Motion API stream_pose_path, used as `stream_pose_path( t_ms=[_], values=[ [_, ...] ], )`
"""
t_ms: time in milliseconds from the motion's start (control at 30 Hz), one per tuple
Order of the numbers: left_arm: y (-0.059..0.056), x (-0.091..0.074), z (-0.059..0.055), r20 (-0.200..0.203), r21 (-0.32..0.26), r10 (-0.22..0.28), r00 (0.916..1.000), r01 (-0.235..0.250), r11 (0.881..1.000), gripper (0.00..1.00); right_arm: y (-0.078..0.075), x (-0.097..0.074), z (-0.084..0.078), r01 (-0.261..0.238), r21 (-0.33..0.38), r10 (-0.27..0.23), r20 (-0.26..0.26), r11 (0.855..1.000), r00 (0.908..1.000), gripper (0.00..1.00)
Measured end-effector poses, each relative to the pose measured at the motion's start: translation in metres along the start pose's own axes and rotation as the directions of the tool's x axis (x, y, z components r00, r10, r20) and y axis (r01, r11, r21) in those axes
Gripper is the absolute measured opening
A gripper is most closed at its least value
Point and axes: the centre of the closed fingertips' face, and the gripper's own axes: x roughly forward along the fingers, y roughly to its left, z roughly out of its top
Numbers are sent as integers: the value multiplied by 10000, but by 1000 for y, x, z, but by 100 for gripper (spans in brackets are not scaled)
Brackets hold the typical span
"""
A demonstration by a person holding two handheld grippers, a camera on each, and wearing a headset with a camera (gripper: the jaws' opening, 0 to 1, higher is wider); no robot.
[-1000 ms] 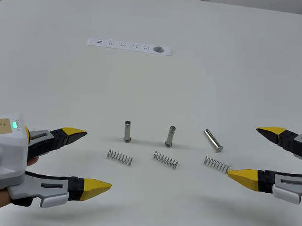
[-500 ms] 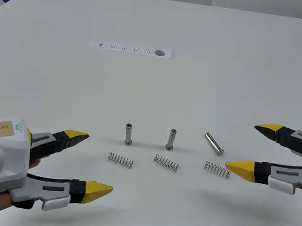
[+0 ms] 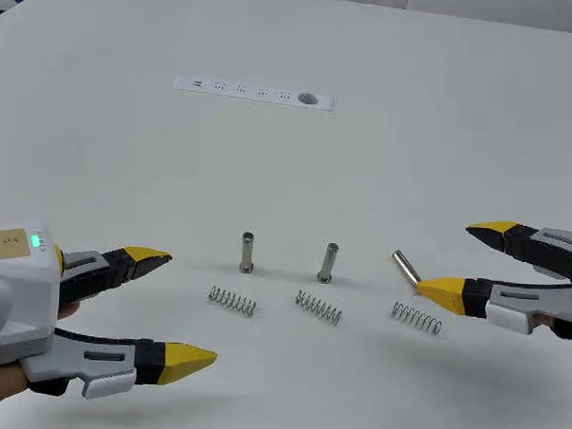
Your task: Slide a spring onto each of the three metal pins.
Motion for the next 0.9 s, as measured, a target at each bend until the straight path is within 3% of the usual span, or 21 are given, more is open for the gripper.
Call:
stream_pose_path(
  t_ms=[167, 400, 567, 900],
  values=[
    [0, 1, 0, -13, -2, -10, 10000, 10, 10000, 75, -9, 10, 0, 239, 198, -229, -495, 9995, 9985, 52],
    [-1, 1, 1, 31, -14, -6, 10000, 6, 10000, 75, -12, 27, 0, 196, 270, -168, -1010, 9994, 9947, 43],
    [-2, 1, 1, 51, -38, -2, 10000, 2, 10000, 74, -15, 37, -12, 394, 616, -280, -1756, 9973, 9841, 35],
    [-1, 2, 0, 56, -78, -36, 10000, 37, 10000, 74, -21, 47, -18, 906, 997, -643, -2408, 9909, 9684, 26]
  ],
)
